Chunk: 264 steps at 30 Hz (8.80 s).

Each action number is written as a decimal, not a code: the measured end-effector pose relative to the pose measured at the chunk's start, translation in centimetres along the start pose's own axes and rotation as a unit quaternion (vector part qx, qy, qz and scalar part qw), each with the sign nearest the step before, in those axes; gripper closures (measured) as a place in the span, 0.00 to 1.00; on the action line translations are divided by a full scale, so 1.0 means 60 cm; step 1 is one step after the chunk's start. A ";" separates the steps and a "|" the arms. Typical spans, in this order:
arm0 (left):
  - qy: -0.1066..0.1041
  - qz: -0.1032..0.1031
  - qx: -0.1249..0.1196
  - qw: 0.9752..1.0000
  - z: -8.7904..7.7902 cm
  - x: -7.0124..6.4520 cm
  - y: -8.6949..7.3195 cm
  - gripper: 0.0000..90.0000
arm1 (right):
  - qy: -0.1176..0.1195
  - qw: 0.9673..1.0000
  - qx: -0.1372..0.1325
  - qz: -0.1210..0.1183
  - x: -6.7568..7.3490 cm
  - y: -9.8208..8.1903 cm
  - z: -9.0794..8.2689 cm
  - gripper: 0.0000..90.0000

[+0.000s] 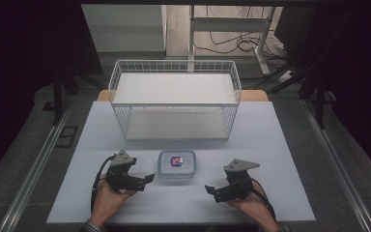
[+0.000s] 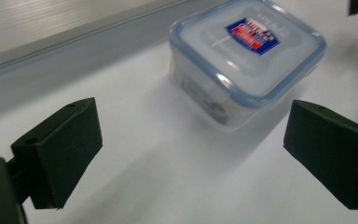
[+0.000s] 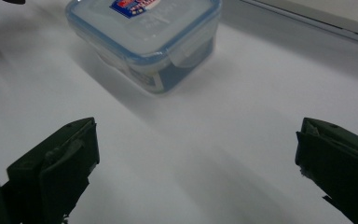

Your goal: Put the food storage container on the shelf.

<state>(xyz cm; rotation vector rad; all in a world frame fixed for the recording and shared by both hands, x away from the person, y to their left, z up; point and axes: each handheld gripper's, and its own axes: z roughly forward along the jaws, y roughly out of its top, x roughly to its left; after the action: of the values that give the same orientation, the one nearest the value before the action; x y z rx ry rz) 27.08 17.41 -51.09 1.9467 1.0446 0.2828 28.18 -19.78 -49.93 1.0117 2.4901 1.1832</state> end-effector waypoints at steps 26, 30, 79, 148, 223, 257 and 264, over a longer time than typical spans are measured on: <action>-0.023 0.001 0.007 1.000 0.057 0.006 0.068 0.13 | 0.022 1.000 0.015 0.016 0.003 0.137 0.108 0.19; -0.048 -0.016 0.014 0.999 0.083 0.013 0.058 0.12 | 0.030 0.999 0.023 0.023 -0.007 0.129 0.124 0.18; -0.241 -0.116 -0.023 0.963 0.038 0.050 0.034 0.66 | 0.212 0.971 -0.018 0.111 -0.052 0.079 0.058 0.65; -0.199 -0.104 -0.097 0.970 -0.028 0.156 0.374 0.65 | 0.169 0.973 -0.115 0.105 -0.157 0.418 -0.008 0.63; -0.029 -0.021 -0.110 0.993 -0.018 0.117 0.356 0.08 | 0.020 0.991 -0.127 0.044 -0.133 0.404 0.015 0.08; -0.029 0.067 -0.073 0.995 -0.028 0.040 0.302 0.00 | 0.013 0.993 -0.120 -0.005 -0.087 0.353 -0.014 0.02; -0.040 0.071 -0.082 0.993 -0.038 0.032 0.282 0.02 | 0.019 0.993 -0.120 -0.012 -0.075 0.336 -0.021 0.02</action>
<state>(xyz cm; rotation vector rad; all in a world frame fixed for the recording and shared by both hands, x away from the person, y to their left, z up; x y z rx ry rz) 36.48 15.90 -36.80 1.8713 0.8070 0.3559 40.97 -14.55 -34.53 0.9008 2.3084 1.4646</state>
